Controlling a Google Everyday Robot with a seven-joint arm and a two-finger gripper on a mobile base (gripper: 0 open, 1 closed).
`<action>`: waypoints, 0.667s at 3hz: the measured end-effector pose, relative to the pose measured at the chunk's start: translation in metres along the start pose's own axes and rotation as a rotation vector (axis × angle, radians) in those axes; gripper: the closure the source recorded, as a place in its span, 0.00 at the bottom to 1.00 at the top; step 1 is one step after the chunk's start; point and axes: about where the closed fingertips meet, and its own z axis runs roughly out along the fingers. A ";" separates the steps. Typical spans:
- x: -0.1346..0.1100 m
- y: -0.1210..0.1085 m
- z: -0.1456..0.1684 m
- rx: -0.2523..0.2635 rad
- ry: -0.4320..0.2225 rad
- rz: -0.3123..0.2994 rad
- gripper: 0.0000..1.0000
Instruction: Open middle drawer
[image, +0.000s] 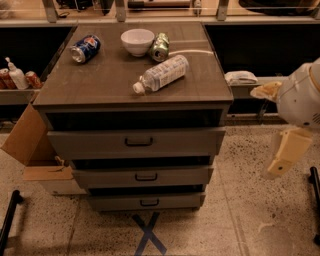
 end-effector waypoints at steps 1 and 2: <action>0.004 0.027 0.063 -0.105 -0.126 -0.054 0.00; 0.004 0.027 0.064 -0.106 -0.126 -0.054 0.00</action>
Offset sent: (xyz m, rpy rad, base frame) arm -0.0086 0.0178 -0.0583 0.1061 0.0553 0.0904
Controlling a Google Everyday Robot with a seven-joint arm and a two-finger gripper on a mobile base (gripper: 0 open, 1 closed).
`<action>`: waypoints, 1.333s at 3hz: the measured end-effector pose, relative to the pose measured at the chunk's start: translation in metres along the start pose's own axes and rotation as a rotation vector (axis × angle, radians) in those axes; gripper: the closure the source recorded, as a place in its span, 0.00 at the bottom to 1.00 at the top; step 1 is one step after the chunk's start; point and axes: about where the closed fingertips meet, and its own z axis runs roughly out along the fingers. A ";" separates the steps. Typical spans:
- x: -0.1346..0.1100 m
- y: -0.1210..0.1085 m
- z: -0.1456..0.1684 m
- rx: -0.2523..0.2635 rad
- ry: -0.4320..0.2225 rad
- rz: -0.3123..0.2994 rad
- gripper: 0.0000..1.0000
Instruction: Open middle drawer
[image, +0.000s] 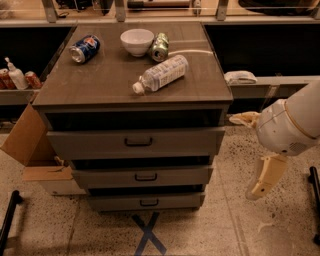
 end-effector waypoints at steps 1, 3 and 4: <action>0.007 -0.001 0.017 -0.026 -0.009 0.004 0.00; 0.052 0.011 0.157 -0.149 0.002 -0.035 0.00; 0.069 0.022 0.212 -0.208 -0.013 -0.030 0.00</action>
Offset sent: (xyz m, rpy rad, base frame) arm 0.0209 0.0218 -0.1592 0.0053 0.1193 0.0933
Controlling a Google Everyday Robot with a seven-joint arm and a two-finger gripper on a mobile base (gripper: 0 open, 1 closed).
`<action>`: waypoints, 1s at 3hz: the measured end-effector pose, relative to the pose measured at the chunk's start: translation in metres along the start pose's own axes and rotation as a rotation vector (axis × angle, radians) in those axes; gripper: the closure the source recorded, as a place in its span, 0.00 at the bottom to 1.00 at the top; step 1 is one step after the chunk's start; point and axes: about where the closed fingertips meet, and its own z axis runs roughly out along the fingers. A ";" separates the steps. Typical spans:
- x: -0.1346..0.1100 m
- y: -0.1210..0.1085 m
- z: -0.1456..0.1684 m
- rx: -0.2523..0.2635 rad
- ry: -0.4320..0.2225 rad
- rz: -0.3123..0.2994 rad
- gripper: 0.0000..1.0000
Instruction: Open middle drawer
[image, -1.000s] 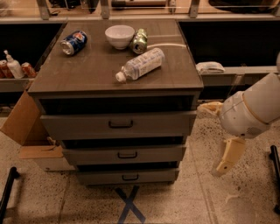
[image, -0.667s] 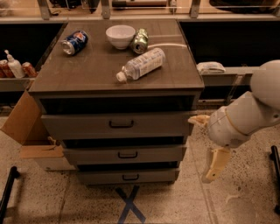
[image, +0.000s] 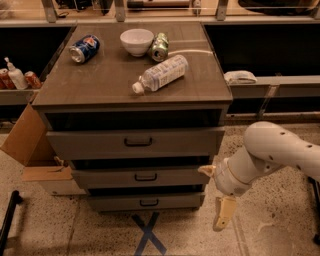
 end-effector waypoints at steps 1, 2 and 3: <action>0.012 0.005 0.063 -0.099 -0.040 0.017 0.00; 0.012 0.005 0.063 -0.099 -0.040 0.017 0.00; 0.019 -0.011 0.078 -0.056 -0.026 0.002 0.00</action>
Offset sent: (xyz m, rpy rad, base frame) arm -0.0036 0.0128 -0.0390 0.0210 0.0581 0.0215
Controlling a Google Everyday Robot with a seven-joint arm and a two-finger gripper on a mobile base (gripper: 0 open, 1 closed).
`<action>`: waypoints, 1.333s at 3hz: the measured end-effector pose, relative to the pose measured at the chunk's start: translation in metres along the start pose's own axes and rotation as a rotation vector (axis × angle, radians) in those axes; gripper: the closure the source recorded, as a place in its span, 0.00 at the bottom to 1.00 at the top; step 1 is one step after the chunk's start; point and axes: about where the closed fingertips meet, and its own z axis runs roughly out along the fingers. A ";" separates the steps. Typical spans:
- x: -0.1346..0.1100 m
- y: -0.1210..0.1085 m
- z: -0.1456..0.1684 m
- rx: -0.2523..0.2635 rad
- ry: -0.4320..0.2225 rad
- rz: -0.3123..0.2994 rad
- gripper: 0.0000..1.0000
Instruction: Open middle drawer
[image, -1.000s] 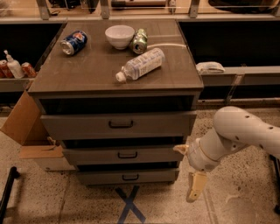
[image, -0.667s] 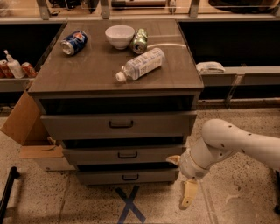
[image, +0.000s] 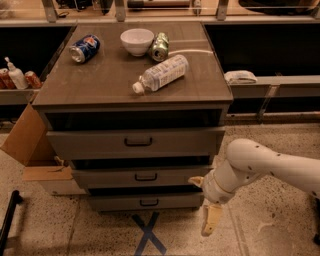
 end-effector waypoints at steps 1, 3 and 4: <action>0.010 -0.035 0.020 0.076 0.014 -0.050 0.00; -0.024 -0.088 0.025 0.155 0.042 -0.117 0.00; -0.025 -0.112 0.046 0.137 0.051 -0.116 0.00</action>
Offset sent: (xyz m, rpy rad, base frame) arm 0.0952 0.0479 -0.0014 -0.0256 -0.2506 0.0255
